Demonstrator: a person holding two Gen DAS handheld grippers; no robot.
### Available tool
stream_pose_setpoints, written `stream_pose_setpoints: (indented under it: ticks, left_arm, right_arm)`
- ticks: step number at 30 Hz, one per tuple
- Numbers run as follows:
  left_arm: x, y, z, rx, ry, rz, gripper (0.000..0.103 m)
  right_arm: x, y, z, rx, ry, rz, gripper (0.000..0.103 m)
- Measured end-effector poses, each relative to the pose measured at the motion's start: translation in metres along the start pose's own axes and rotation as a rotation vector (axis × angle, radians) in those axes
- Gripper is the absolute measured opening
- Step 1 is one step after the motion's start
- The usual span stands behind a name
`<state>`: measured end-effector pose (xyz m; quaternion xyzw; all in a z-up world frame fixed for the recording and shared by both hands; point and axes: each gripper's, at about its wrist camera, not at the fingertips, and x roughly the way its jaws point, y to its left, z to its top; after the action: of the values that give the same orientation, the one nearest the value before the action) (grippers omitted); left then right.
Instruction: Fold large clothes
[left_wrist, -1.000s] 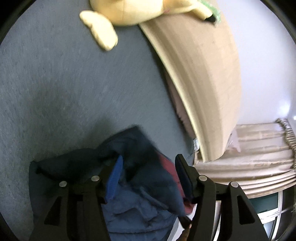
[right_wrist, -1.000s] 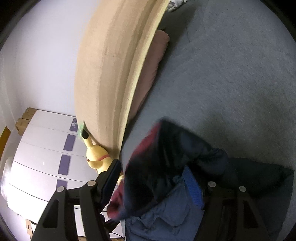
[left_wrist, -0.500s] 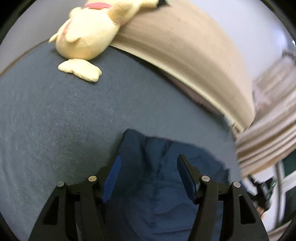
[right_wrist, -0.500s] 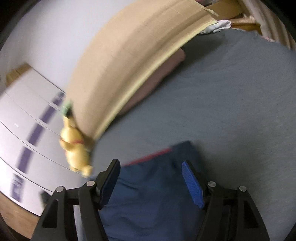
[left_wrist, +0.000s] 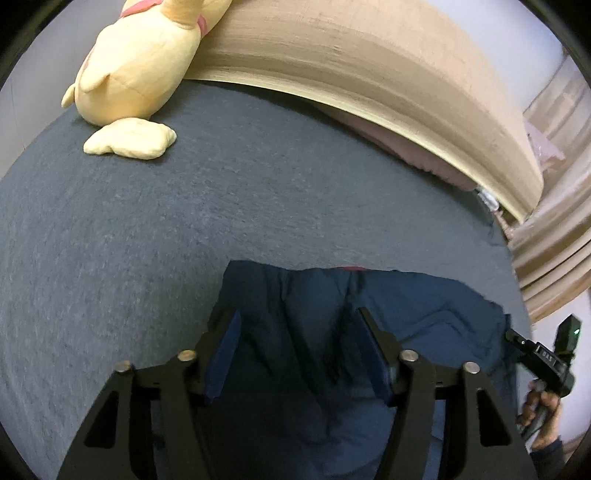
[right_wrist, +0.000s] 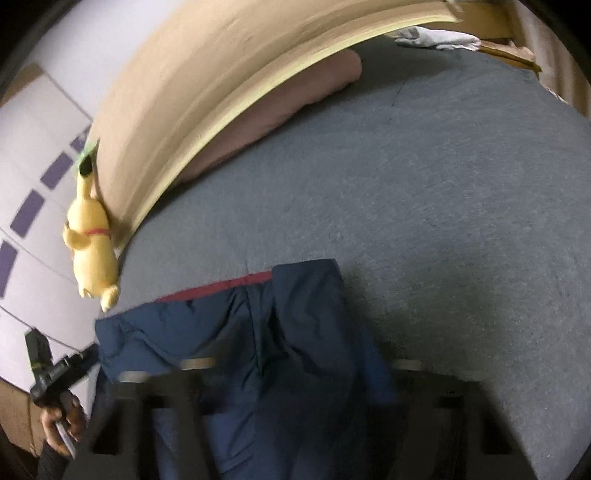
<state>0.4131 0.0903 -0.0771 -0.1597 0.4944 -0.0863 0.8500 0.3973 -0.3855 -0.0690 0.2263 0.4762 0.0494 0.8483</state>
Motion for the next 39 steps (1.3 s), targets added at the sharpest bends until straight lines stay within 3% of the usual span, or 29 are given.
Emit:
stream_pose_setpoints:
  ticks: [1,3,6,11,18,20,21,22,23,24,26,27,28,30,32,35,39]
  left_arm:
    - [0.006,-0.003,-0.001,0.034,0.018,0.031,0.028]
    - [0.013,-0.005,-0.004,0.058,0.047,0.073,0.007]
    - [0.025,0.003,-0.007,0.038,0.071,0.118,0.0]
    - [0.033,0.006,-0.008,0.042,0.077,0.148,0.0]
    - [0.034,0.01,-0.012,0.032,0.069,0.143,0.003]
    - [0.026,0.004,-0.012,0.065,0.056,0.173,0.002]
    - [0.017,0.0,-0.011,0.077,0.027,0.195,0.002]
    - [0.0,-0.005,-0.009,0.085,-0.033,0.215,0.002]
    - [-0.015,-0.01,-0.008,0.084,-0.085,0.233,0.002]
    - [-0.033,-0.016,-0.005,0.08,-0.148,0.257,0.002]
    - [-0.065,-0.034,-0.002,0.079,-0.264,0.285,0.021]
    - [-0.076,-0.045,-0.002,0.092,-0.312,0.285,0.043]
    - [-0.086,-0.061,-0.005,0.123,-0.362,0.279,0.057]
    - [-0.092,-0.097,-0.016,0.219,-0.42,0.304,0.06]
    - [-0.079,-0.126,-0.026,0.303,-0.398,0.304,0.06]
    - [-0.044,-0.152,-0.042,0.376,-0.321,0.322,0.06]
    - [0.001,-0.141,-0.047,0.336,-0.189,0.385,0.06]
  right_arm:
    - [0.003,0.001,0.001,-0.006,0.009,-0.013,0.017]
    - [0.009,0.005,0.001,-0.029,0.014,-0.039,0.011]
    - [0.016,0.006,0.0,-0.046,0.011,-0.072,0.009]
    - [0.029,-0.006,-0.003,0.003,0.031,-0.077,0.009]
    - [0.035,-0.032,-0.01,0.134,0.05,0.001,0.009]
    - [0.026,-0.033,-0.009,0.15,0.036,0.011,0.016]
    - [0.02,-0.033,-0.009,0.151,0.025,0.005,0.03]
    - [0.007,-0.03,-0.008,0.153,-0.006,0.003,0.06]
    - [-0.003,-0.027,-0.008,0.157,-0.035,0.003,0.074]
    - [-0.02,-0.022,-0.006,0.157,-0.095,-0.026,0.078]
    - [-0.052,-0.002,0.001,0.111,-0.219,-0.09,0.078]
    - [-0.059,0.007,0.003,0.091,-0.244,-0.089,0.078]
    - [-0.068,0.028,0.006,0.047,-0.273,-0.079,0.078]
    - [-0.068,0.063,0.005,-0.035,-0.286,-0.072,0.078]
    - [-0.059,0.09,-0.003,-0.101,-0.282,-0.071,0.078]
    - [-0.017,0.127,-0.021,-0.214,-0.232,-0.126,0.078]
    - [0.027,0.125,-0.032,-0.22,-0.169,-0.209,0.078]
